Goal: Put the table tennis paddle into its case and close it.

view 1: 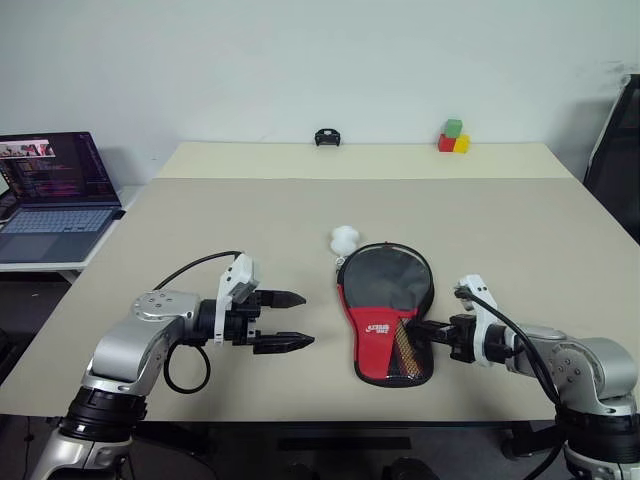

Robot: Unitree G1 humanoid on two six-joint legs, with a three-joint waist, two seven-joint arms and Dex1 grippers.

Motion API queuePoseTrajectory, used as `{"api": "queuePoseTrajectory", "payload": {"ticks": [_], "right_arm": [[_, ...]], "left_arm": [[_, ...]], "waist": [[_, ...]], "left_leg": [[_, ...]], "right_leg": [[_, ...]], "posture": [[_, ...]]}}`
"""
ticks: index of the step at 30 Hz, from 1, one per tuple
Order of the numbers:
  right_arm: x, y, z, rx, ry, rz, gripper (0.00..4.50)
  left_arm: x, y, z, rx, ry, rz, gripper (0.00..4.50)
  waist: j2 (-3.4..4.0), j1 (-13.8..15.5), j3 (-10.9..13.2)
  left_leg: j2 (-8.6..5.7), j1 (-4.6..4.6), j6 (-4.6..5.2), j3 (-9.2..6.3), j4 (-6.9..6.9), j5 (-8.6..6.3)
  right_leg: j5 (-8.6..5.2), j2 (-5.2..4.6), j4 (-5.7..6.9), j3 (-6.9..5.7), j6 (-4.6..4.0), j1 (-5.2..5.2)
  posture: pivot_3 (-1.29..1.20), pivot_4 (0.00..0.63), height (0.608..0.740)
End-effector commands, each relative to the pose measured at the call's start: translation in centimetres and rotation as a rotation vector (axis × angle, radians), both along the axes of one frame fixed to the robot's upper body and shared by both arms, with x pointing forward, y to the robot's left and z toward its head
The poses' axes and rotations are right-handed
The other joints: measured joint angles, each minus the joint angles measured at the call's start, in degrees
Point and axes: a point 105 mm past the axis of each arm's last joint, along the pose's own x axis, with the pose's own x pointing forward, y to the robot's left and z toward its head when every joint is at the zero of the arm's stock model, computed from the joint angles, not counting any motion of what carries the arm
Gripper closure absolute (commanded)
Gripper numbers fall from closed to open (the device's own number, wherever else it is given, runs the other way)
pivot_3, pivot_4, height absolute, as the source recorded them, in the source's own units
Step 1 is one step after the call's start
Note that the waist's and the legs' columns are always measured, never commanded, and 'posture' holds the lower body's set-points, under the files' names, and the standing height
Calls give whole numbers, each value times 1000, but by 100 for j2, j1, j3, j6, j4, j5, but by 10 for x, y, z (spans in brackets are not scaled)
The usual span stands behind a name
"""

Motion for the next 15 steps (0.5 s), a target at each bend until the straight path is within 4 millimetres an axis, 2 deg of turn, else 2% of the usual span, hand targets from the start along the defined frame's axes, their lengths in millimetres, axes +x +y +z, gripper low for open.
{"api": "queuePoseTrajectory", "payload": {"ticks": [1,15], "right_arm": [[-7,8,9,35,-25,10,4489],[-34,4,-3,36,48,-12,4489]], "left_arm": [[-2,-4,9,-4,-37,-24,0],[0,-4,8,6,-42,-39,0]], "waist": [[0,-1,0],[0,7,0]], "left_leg": [[0,0,0,0,0,0],[-1,0,1,-10,-6,-1]], "right_leg": [[0,0,0,0,0,0],[0,1,-25,-11,0,13]], "posture": [[0,150,740],[0,150,740]]}}
